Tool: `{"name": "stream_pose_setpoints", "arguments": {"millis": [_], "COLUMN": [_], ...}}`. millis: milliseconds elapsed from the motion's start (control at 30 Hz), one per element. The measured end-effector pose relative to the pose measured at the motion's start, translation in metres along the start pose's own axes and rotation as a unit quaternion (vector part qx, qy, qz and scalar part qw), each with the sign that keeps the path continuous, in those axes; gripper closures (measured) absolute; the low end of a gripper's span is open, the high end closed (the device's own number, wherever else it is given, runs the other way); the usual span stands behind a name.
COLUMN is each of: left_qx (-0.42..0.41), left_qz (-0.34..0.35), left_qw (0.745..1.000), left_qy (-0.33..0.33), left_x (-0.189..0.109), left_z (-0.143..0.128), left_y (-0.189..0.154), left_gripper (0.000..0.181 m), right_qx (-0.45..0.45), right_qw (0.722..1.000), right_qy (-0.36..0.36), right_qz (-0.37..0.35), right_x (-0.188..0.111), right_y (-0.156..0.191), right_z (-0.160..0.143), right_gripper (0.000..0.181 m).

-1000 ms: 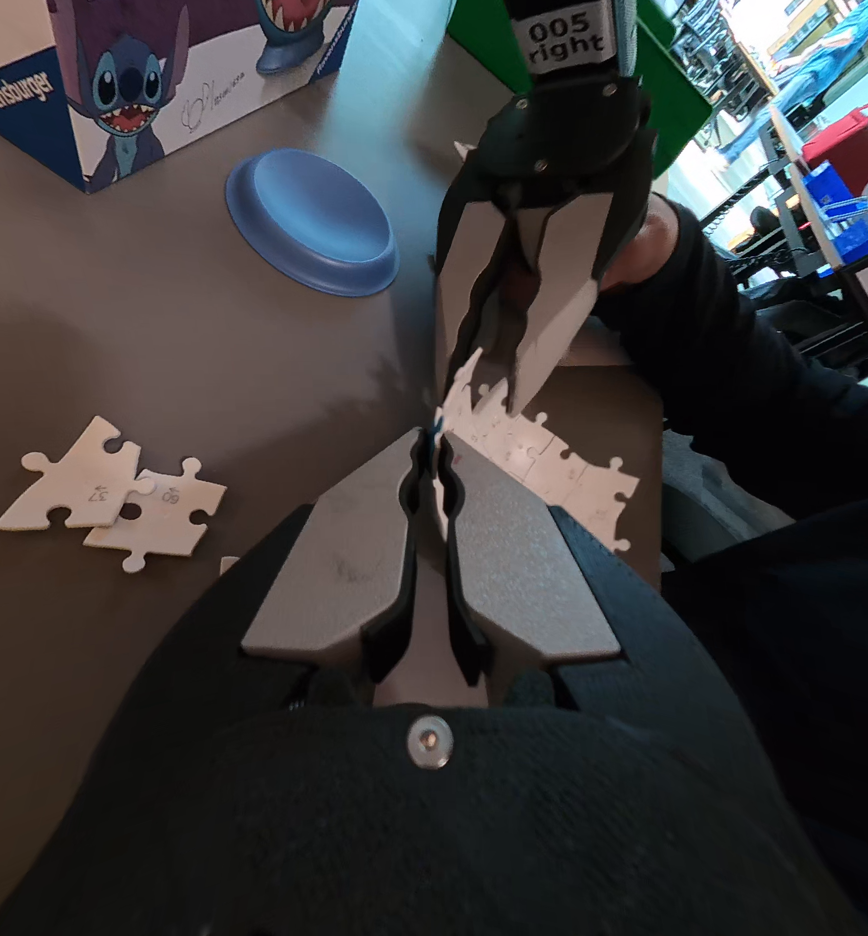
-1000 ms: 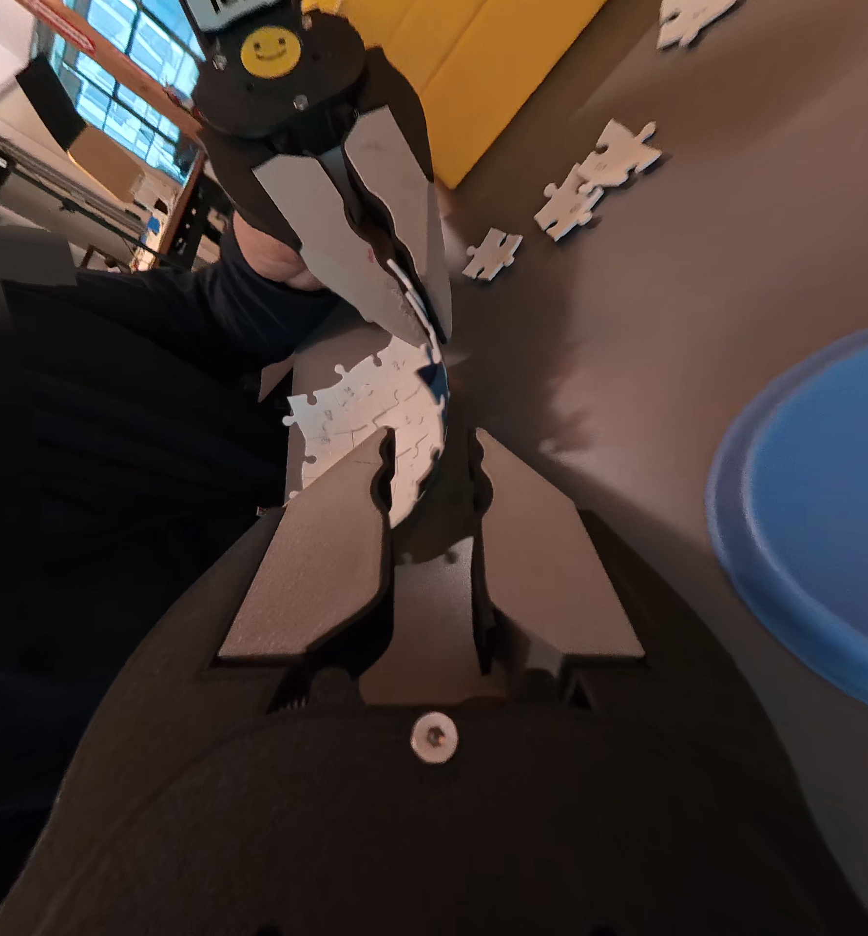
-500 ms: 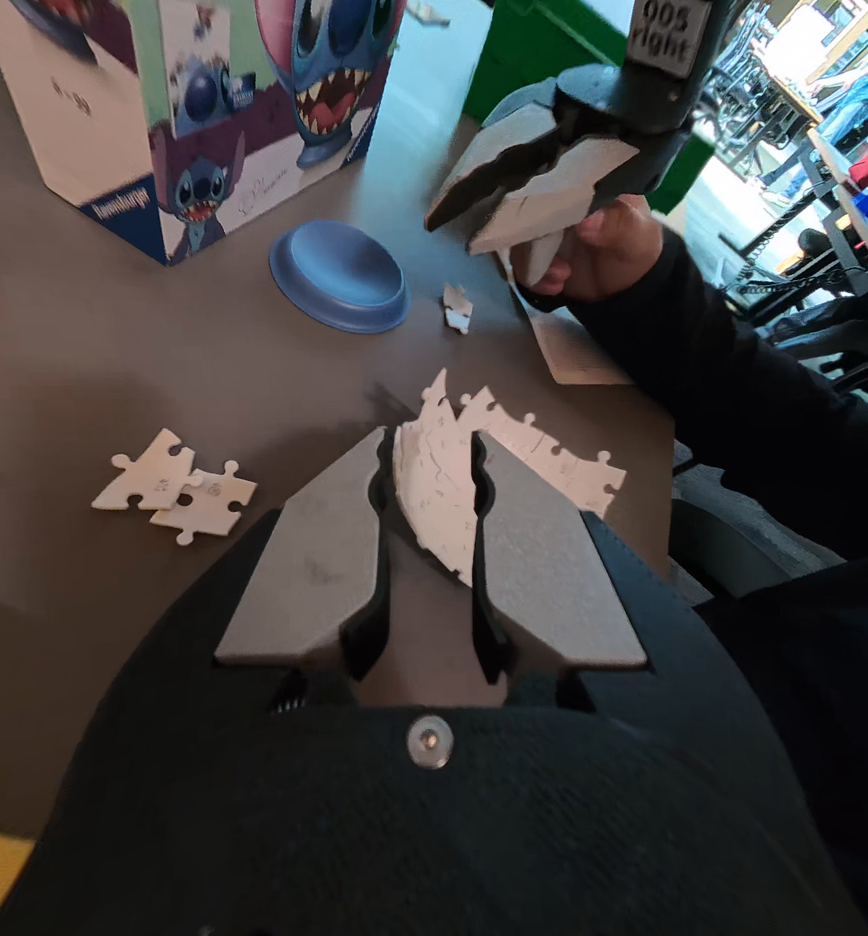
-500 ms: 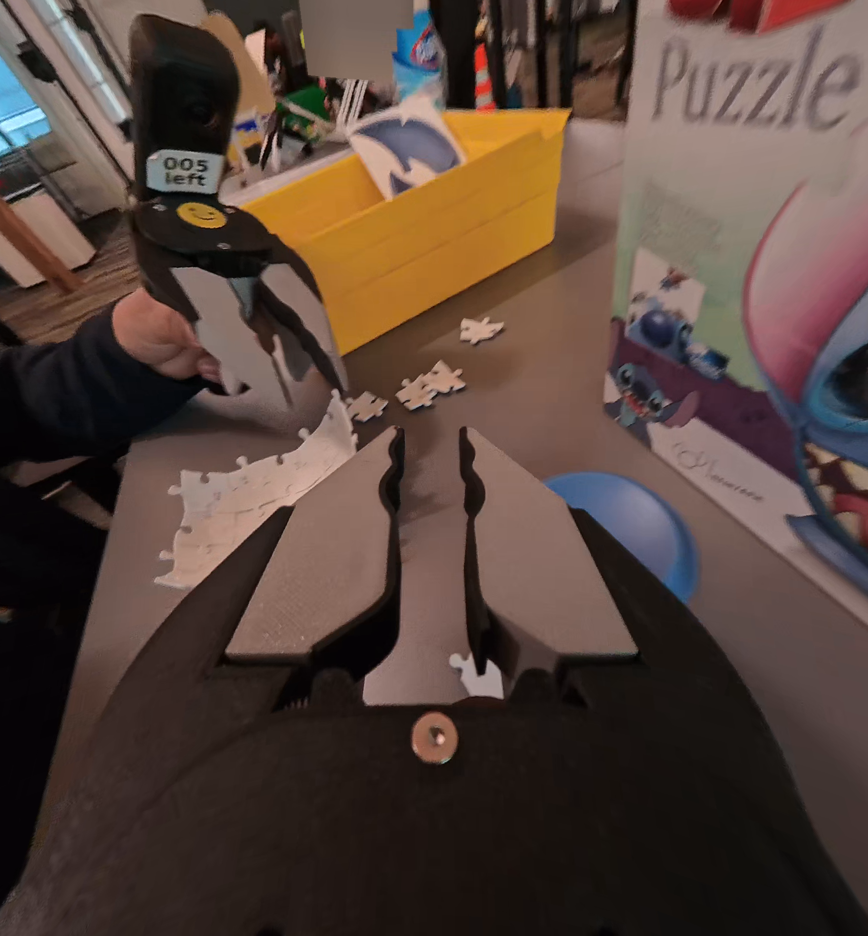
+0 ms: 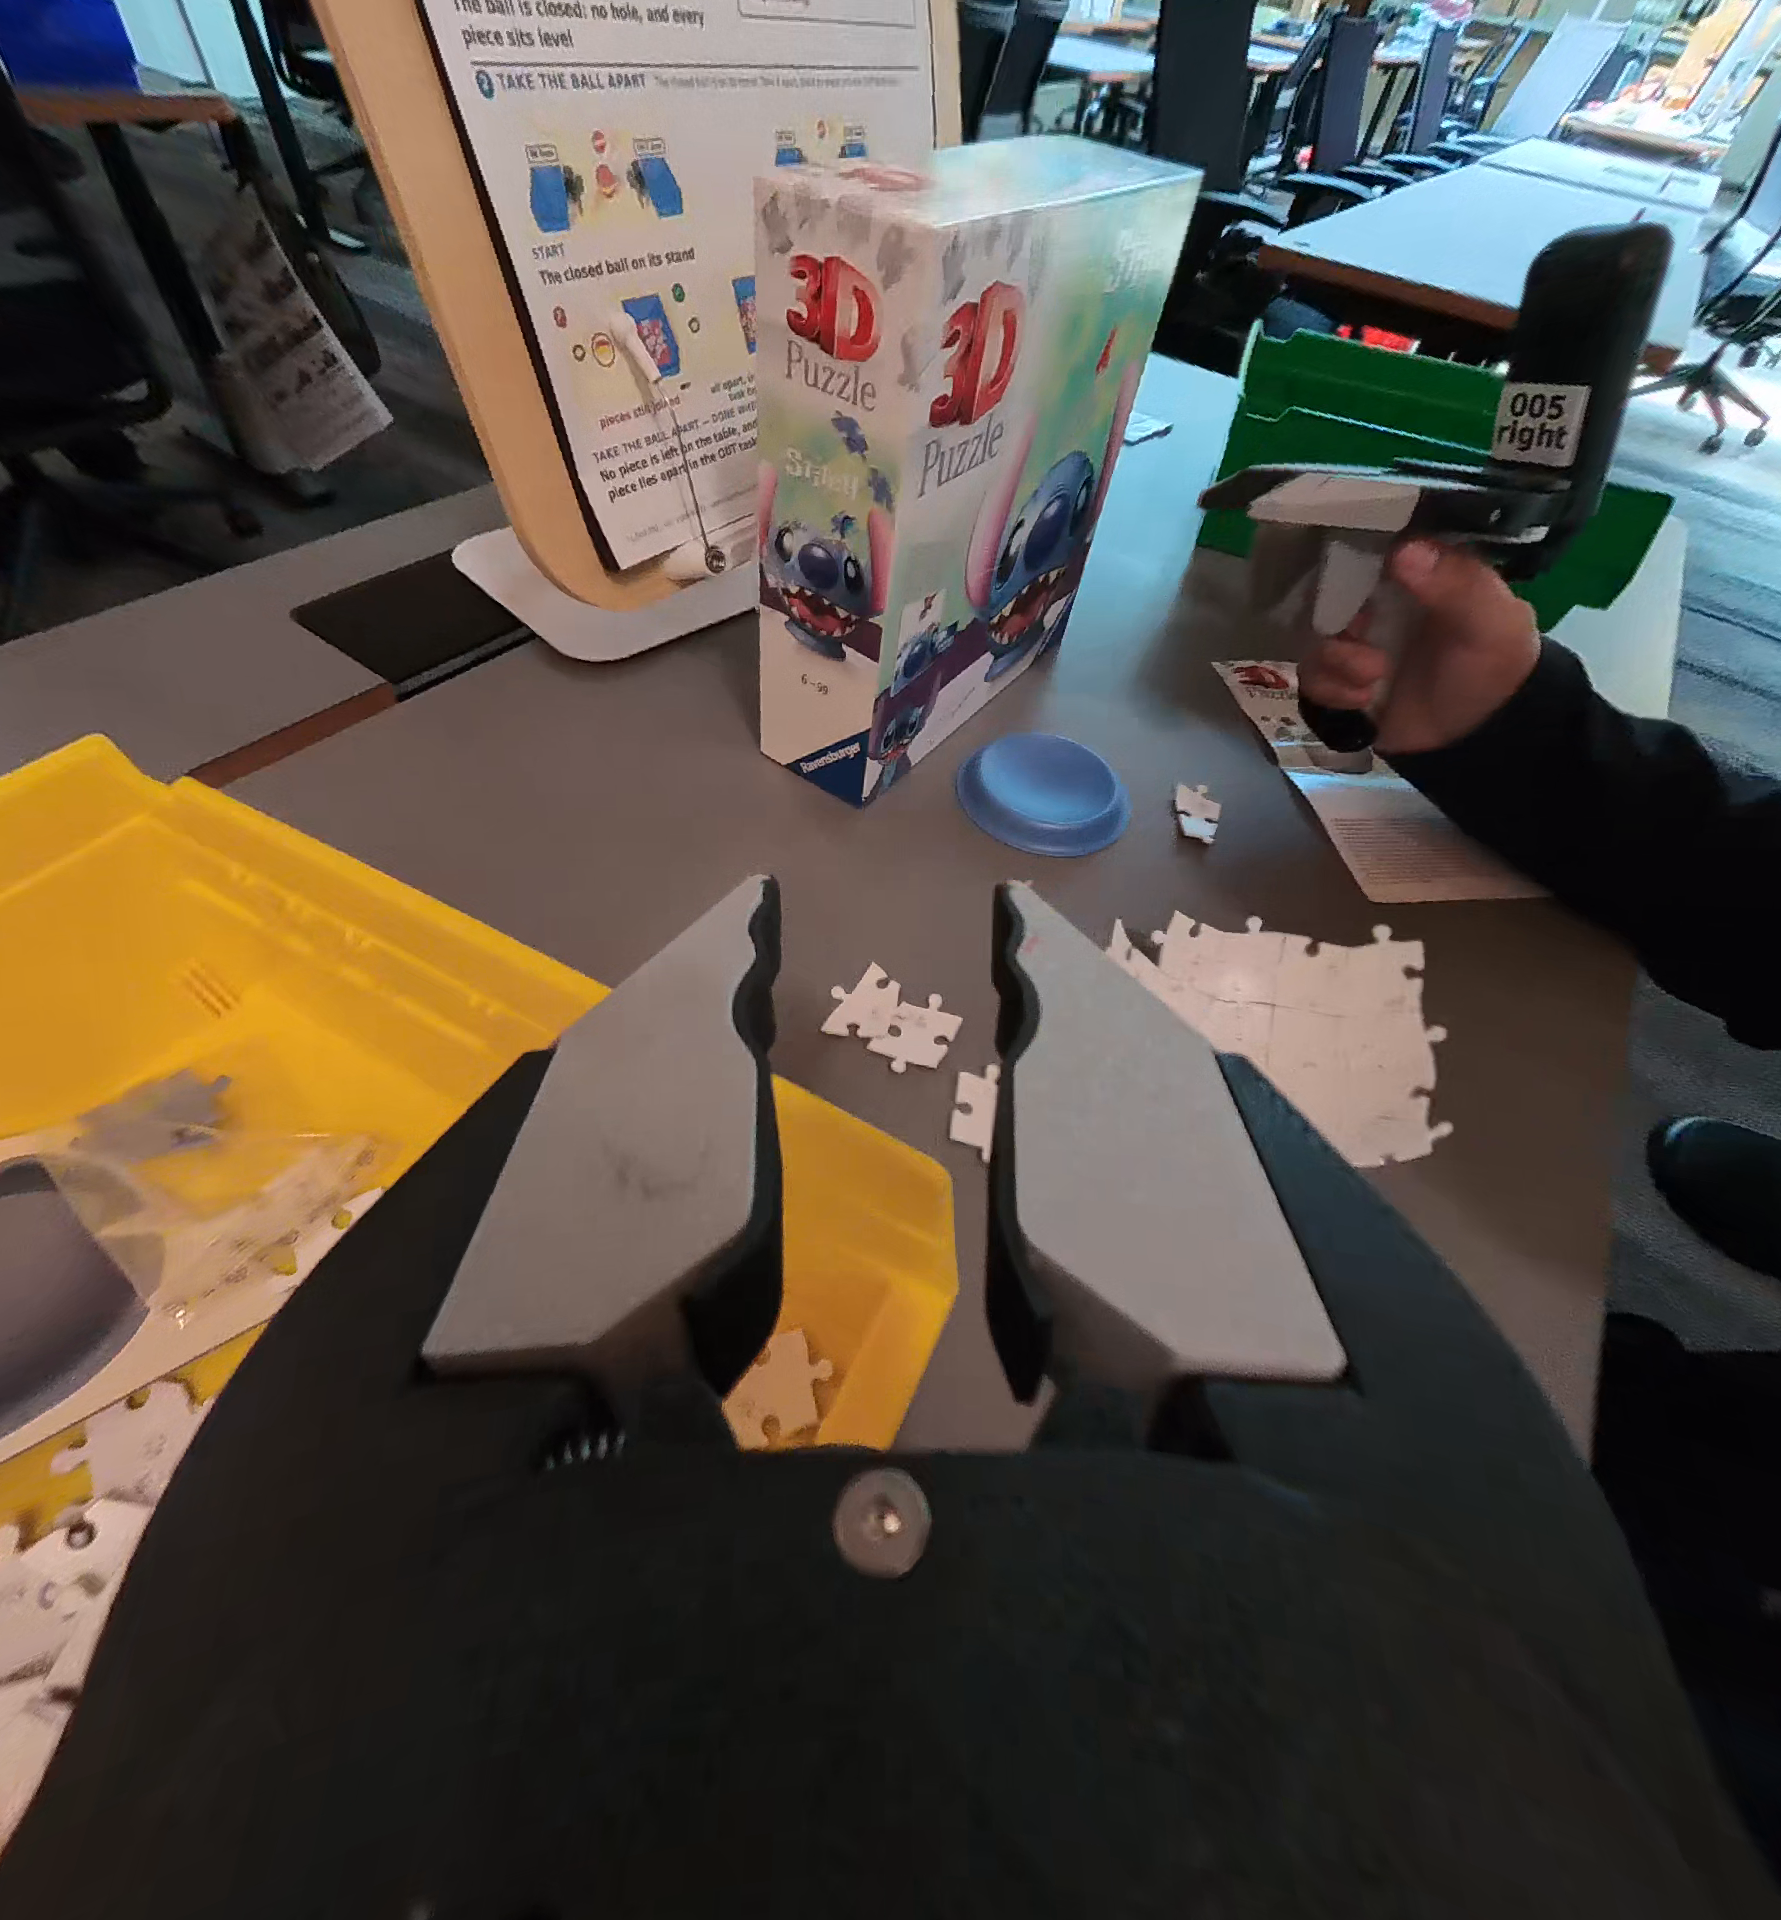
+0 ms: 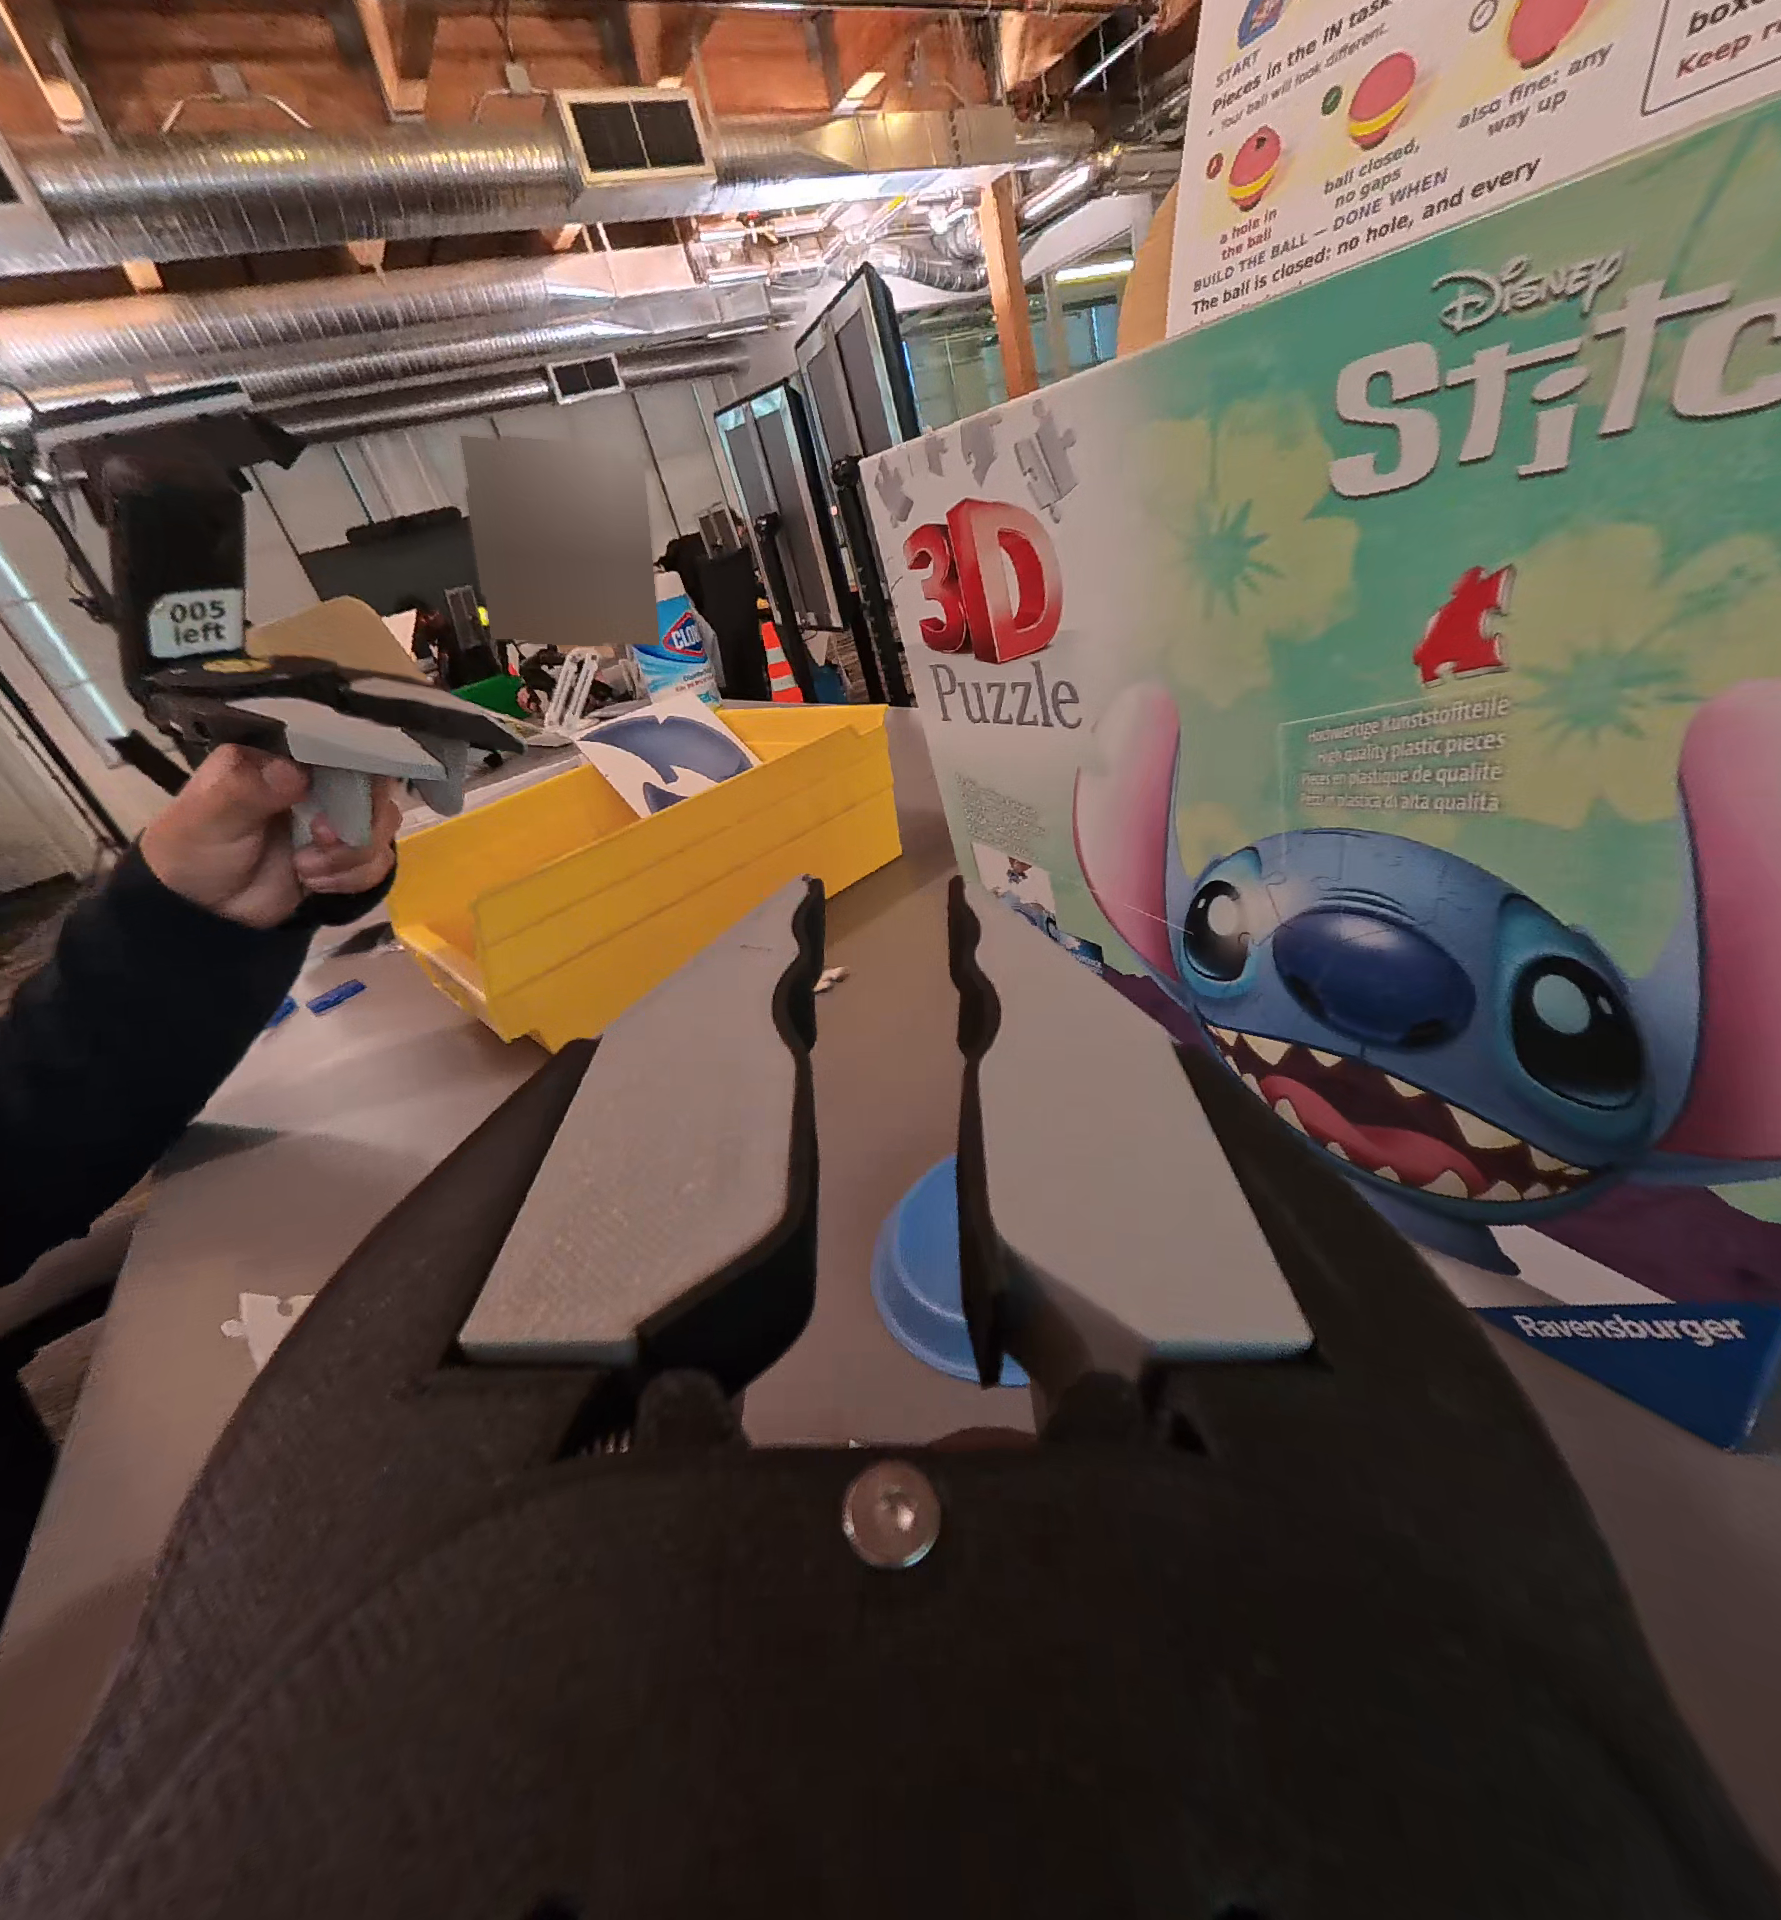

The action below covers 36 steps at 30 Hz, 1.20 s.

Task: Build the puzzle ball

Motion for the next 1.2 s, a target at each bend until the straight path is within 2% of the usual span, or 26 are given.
{"name": "stream_pose_setpoints", "arguments": {"millis": [133, 267, 667, 767, 900, 1067, 1200], "left_qx": [0.013, -0.009, 0.036, 0.022, 0.02, 0.026, -0.01], "left_qz": [0.009, -0.025, -0.001, -0.014, -0.015, 0.022, 0.043], "left_qw": [0.999, 0.999, 0.999, 1.0, 1.0, 0.999, 0.999], "left_qy": [-0.038, -0.044, 0.014, 0.008, 0.017, 0.029, 0.01], "left_x": [0.01, 0.014, 0.029, 0.031, 0.034, 0.031, 0.023], "left_z": [-0.013, -0.02, -0.028, -0.028, -0.031, -0.032, -0.032], "left_y": [0.003, -0.003, -0.012, -0.012, -0.012, -0.006, 0.005], "left_gripper": [0.151, 0.15, 0.149, 0.148, 0.148, 0.148, 0.148], "right_qx": [-0.027, -0.046, -0.053, -0.045, -0.051, -0.07, -0.095], "right_qw": [0.999, 0.997, 0.994, 0.993, 0.979, 0.97, 0.966], "right_qy": [0.014, 0.032, 0.046, 0.084, 0.18, 0.213, 0.213], "right_qz": [-0.026, -0.049, -0.079, -0.073, -0.086, -0.092, -0.112], "right_x": [0.003, 0.008, 0.011, 0.012, 0.017, 0.027, 0.03], "right_y": [-0.001, -0.003, -0.006, -0.007, -0.01, -0.008, -0.009], "right_z": [-0.003, -0.005, -0.003, -0.005, -0.017, -0.031, -0.035], "right_gripper": [0.161, 0.163, 0.161, 0.156, 0.142, 0.145, 0.151]}}
Point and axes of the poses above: each gripper's, where its closed fingertips meet, x out along the fingers, z out of its top, y = z × x across the jaws, the point moved 9 cm from there along -x, back along the fingers, and after that the axes turned 13 degrees about x, right-handed, at the moved point
